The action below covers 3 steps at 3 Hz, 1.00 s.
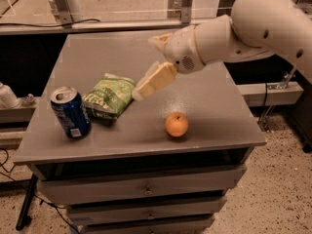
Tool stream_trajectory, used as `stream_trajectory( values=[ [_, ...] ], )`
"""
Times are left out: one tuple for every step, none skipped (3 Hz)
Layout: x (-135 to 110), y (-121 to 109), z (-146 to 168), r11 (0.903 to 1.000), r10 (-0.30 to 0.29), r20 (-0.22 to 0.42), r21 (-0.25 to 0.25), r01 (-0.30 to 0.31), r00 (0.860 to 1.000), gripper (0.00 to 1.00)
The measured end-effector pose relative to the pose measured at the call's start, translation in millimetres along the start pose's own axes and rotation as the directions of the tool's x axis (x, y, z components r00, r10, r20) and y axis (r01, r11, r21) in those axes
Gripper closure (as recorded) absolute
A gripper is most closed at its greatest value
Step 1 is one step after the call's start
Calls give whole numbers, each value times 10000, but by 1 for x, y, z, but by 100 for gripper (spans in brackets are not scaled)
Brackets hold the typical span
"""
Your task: Move green jalapeno chip bag near pepsi can
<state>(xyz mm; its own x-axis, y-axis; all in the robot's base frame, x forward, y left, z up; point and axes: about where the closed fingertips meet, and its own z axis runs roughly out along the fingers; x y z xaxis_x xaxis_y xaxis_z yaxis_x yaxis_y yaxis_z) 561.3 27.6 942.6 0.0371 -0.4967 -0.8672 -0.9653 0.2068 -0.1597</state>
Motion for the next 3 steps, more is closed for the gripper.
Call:
stream_trajectory(
  values=[
    [-45, -44, -40, 9968, -376, 999, 743, 303, 9943, 0],
    [-66, -54, -57, 9921, -683, 1269, 1137, 539, 9896, 0],
    [-66, -54, -57, 9921, -684, 1269, 1135, 540, 9896, 0]
  ],
)
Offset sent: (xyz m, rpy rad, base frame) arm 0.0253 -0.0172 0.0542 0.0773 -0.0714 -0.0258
